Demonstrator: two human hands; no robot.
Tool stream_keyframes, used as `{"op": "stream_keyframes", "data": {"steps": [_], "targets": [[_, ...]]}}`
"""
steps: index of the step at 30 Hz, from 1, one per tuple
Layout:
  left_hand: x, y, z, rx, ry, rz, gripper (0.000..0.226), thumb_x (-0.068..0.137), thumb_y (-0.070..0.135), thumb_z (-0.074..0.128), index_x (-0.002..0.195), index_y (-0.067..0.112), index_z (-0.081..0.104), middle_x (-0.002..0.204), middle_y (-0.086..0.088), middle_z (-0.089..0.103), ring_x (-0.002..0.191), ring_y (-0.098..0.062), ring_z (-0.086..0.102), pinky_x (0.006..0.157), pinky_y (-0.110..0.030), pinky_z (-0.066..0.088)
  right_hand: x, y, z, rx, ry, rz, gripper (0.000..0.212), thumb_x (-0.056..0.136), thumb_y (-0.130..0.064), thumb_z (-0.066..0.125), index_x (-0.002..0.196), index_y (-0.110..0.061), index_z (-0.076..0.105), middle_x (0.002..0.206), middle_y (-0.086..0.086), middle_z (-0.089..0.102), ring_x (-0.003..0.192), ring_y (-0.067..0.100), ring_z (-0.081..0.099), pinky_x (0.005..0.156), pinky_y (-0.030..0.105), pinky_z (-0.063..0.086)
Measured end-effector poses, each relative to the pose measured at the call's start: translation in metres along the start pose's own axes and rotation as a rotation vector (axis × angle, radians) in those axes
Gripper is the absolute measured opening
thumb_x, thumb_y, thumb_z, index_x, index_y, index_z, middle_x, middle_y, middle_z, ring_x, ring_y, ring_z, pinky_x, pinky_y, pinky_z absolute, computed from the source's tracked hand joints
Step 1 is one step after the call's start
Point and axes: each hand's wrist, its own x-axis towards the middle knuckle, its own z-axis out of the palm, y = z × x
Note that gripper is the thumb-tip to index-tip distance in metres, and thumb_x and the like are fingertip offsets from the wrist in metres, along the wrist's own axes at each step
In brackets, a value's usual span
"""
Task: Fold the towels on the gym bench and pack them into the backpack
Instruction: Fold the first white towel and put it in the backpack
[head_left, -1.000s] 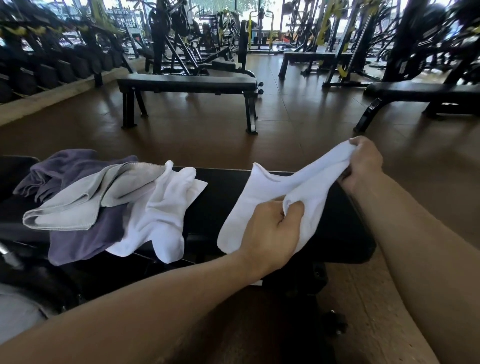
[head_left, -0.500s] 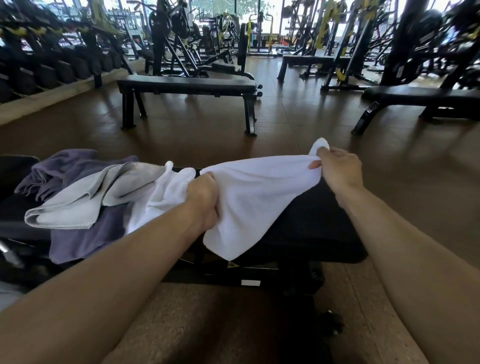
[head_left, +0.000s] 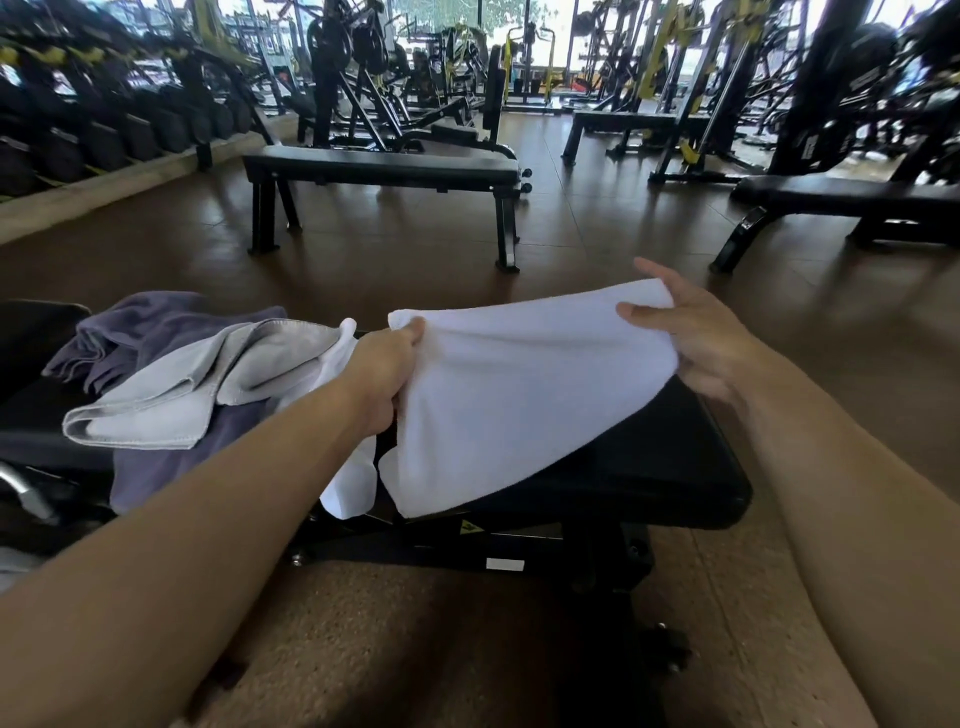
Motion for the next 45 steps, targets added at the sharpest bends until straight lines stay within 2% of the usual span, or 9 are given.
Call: {"op": "stream_keyframes", "data": {"steps": [4, 7, 11, 14, 23, 29, 36, 40, 45], "targets": [[0.018, 0.001, -0.009, 0.009, -0.023, 0.055, 0.015, 0.099, 0.034, 0.064, 0.096, 0.02, 0.064, 0.098, 0.004, 0.071, 0.094, -0.017, 0.066, 0.091, -0.035, 0.055, -0.013, -0.019, -0.022, 0.012, -0.282, 0.125, 0.084, 0.066, -0.017, 0.088, 0.143, -0.025, 0.055, 0.133, 0.008, 0.067, 0.112, 0.027, 0.07, 0.08, 0.036, 0.061], [0.026, 0.005, -0.011, -0.015, -0.043, 0.067, 0.022, 0.092, 0.034, 0.073, 0.101, 0.015, 0.07, 0.088, -0.001, 0.077, 0.073, -0.015, 0.072, 0.063, -0.026, 0.058, -0.024, -0.031, -0.026, -0.14, -0.504, 0.218, 0.077, 0.047, -0.032, 0.101, 0.117, -0.014, 0.076, 0.123, 0.012, 0.072, 0.111, 0.027, 0.071, 0.079, 0.034, 0.061], [0.022, 0.002, -0.008, 0.021, -0.108, -0.032, 0.024, 0.091, 0.033, 0.075, 0.087, 0.016, 0.058, 0.066, 0.001, 0.075, 0.075, -0.021, 0.073, 0.072, -0.033, 0.059, -0.015, -0.03, -0.026, -0.537, -0.251, 0.329, 0.076, 0.048, -0.036, 0.093, 0.113, -0.003, 0.073, 0.096, 0.009, 0.078, 0.084, 0.024, 0.076, 0.072, 0.032, 0.056], [0.023, 0.0, -0.012, 0.09, -0.231, -0.128, 0.032, 0.088, 0.04, 0.077, 0.111, 0.018, 0.071, 0.094, -0.003, 0.08, 0.084, -0.02, 0.076, 0.076, -0.033, 0.059, -0.008, -0.026, -0.031, -0.626, -0.03, 0.313, 0.066, 0.06, -0.045, 0.093, 0.107, -0.004, 0.073, 0.074, 0.007, 0.062, 0.053, 0.015, 0.047, 0.052, 0.024, 0.032], [0.049, -0.001, -0.016, 0.309, 0.06, 0.158, 0.025, 0.101, 0.033, 0.061, 0.092, 0.012, 0.069, 0.082, -0.002, 0.061, 0.074, -0.019, 0.055, 0.059, -0.028, 0.041, -0.003, -0.011, -0.022, -0.118, 0.172, 0.203, 0.019, 0.094, -0.028, 0.071, 0.109, -0.017, 0.069, 0.109, 0.005, 0.075, 0.098, 0.021, 0.071, 0.054, 0.028, 0.059], [0.049, 0.004, -0.021, 0.693, 0.094, 0.287, 0.035, 0.106, 0.035, 0.045, 0.087, 0.012, 0.064, 0.077, -0.004, 0.063, 0.054, -0.027, 0.071, 0.035, -0.02, 0.035, -0.002, -0.013, -0.012, 0.1, 0.232, 0.056, 0.025, 0.09, -0.024, 0.075, 0.112, -0.013, 0.067, 0.12, 0.005, 0.07, 0.112, 0.023, 0.067, 0.092, 0.047, 0.059], [0.05, 0.002, -0.004, 0.034, -0.098, 0.367, 0.026, 0.109, 0.026, 0.045, 0.113, 0.009, 0.064, 0.125, -0.017, 0.067, 0.113, -0.028, 0.069, 0.097, -0.037, 0.058, 0.005, -0.009, -0.011, 0.138, 0.399, -0.127, 0.009, 0.093, -0.025, 0.072, 0.098, -0.018, 0.07, 0.101, -0.003, 0.072, 0.097, 0.014, 0.069, 0.081, 0.029, 0.061], [0.046, 0.004, -0.004, 0.017, -0.167, 0.554, 0.025, 0.108, 0.026, 0.046, 0.113, 0.016, 0.069, 0.126, -0.008, 0.069, 0.122, -0.019, 0.064, 0.104, -0.032, 0.052, 0.005, -0.007, -0.014, 0.134, 0.441, -0.294, 0.032, 0.075, -0.047, 0.078, 0.097, -0.025, 0.075, 0.103, -0.005, 0.076, 0.108, 0.018, 0.07, 0.091, 0.031, 0.058], [0.043, 0.002, -0.007, 0.045, -0.214, 0.629, 0.025, 0.108, 0.023, 0.047, 0.107, 0.012, 0.07, 0.124, -0.01, 0.069, 0.121, -0.017, 0.065, 0.104, -0.028, 0.051, 0.008, 0.003, -0.023, -0.045, 0.448, -0.359, 0.005, 0.093, -0.033, 0.072, 0.094, -0.028, 0.075, 0.099, -0.006, 0.075, 0.098, 0.011, 0.071, 0.089, 0.03, 0.058]]}}
